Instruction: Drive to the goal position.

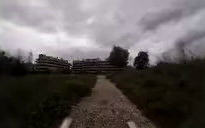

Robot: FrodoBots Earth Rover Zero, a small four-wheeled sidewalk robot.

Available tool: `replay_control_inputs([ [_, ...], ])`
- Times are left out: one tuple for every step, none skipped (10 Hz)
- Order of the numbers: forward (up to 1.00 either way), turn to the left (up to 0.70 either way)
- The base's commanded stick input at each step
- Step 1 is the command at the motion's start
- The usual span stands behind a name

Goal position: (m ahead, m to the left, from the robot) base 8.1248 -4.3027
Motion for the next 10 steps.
replay_control_inputs([
  [0.7, 0.0],
  [0.7, -0.07],
  [0.7, -0.34],
  [0.7, -0.35],
  [0.7, -0.02],
  [0.7, 0.0],
  [0.7, 0.0],
  [0.7, 0.0],
  [0.7, 0.0],
  [0.7, 0.0],
])
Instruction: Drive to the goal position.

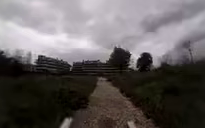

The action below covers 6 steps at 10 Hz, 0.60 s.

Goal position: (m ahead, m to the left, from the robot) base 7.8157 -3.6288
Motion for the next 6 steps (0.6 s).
replay_control_inputs([
  [0.7, 0.0],
  [0.7, 0.0],
  [0.7, 0.0],
  [0.7, 0.0],
  [0.7, 0.0],
  [0.7, 0.0],
])
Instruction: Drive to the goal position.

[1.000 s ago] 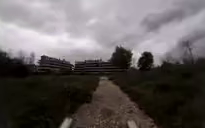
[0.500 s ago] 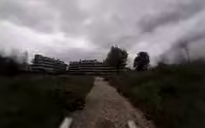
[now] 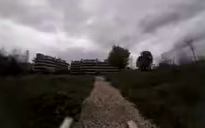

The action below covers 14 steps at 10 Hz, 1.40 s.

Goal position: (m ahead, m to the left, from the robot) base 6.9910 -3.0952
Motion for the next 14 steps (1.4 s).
replay_control_inputs([
  [0.7, 0.0],
  [0.7, 0.0],
  [0.7, 0.0],
  [0.7, -0.22],
  [0.7, -0.34],
  [0.7, -0.27],
  [0.7, -0.01],
  [0.7, 0.0],
  [0.7, 0.0],
  [0.7, 0.0],
  [0.7, 0.0],
  [0.7, 0.0],
  [0.7, 0.0],
  [0.7, -0.05],
])
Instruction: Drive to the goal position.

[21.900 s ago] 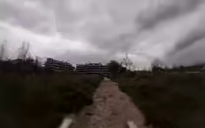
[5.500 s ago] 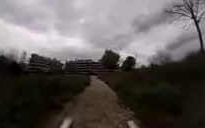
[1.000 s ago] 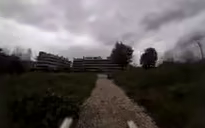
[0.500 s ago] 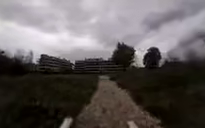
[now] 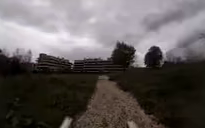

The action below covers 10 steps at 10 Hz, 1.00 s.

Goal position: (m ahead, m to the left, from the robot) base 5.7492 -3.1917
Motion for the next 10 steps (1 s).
replay_control_inputs([
  [0.7, -0.16],
  [0.7, -0.3],
  [0.7, -0.01],
  [0.7, 0.0],
  [0.7, 0.0],
  [0.7, 0.0],
  [0.7, 0.0],
  [0.7, 0.0],
  [0.7, 0.0],
  [0.7, -0.08],
])
